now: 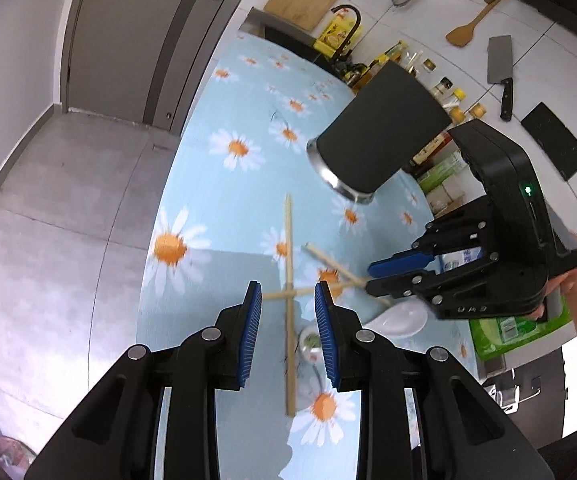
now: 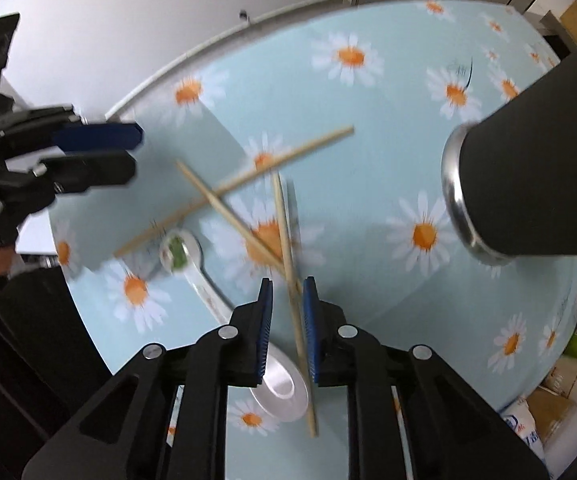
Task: Organize utensils
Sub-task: 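Withdraw both grippers from the holder and move them back over the table, then lower the left gripper onto a loose wooden chopstick and close it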
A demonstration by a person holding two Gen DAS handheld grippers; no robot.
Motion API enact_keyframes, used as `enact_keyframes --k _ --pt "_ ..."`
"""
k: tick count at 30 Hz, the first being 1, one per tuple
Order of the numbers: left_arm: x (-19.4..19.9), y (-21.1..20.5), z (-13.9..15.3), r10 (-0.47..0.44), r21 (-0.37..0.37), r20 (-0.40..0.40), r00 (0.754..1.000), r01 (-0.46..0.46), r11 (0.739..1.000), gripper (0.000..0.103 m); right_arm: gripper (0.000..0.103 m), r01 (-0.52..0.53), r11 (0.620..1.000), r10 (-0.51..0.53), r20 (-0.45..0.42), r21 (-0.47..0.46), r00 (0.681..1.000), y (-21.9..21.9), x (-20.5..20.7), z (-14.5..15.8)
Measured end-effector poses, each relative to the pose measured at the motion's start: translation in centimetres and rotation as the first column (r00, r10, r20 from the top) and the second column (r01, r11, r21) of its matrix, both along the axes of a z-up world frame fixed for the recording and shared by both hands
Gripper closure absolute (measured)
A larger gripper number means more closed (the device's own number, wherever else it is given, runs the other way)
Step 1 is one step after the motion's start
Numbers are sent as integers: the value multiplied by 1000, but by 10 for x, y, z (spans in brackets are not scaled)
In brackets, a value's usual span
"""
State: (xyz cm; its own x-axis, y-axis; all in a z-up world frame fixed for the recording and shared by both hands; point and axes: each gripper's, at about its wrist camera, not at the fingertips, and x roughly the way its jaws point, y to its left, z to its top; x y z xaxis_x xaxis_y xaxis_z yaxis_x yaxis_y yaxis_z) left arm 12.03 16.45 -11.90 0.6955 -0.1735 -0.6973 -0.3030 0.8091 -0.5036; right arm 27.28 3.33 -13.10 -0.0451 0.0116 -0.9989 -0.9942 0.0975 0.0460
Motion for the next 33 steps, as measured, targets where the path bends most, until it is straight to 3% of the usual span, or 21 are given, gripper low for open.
enact_keyframes --k 8,16,20,25,29,33 --pt "1 4 -11 -16 -28 -37 999 15 1000 77 91 -5 995 5 0 -100 1000 1 0 -21" --pt "6 -1 -16 -44 -14 -69 997 43 999 77 97 -24 992 25 6 -127 1000 12 -4 -31" --pt "10 -4 -18 -55 -36 -90 994 52 998 77 97 -22 997 22 -8 -71 1000 11 -1 -13" --pt "23 -4 -11 -65 -133 -73 995 55 990 77 97 38 998 -39 13 43 999 -3 14 19" --pt "41 -9 0 -102 -97 -87 991 94 991 77 97 140 980 -140 -11 141 990 -22 32 42" --pt "61 -21 9 -194 -33 -125 973 191 981 77 97 242 949 -234 -60 203 970 -54 41 47"
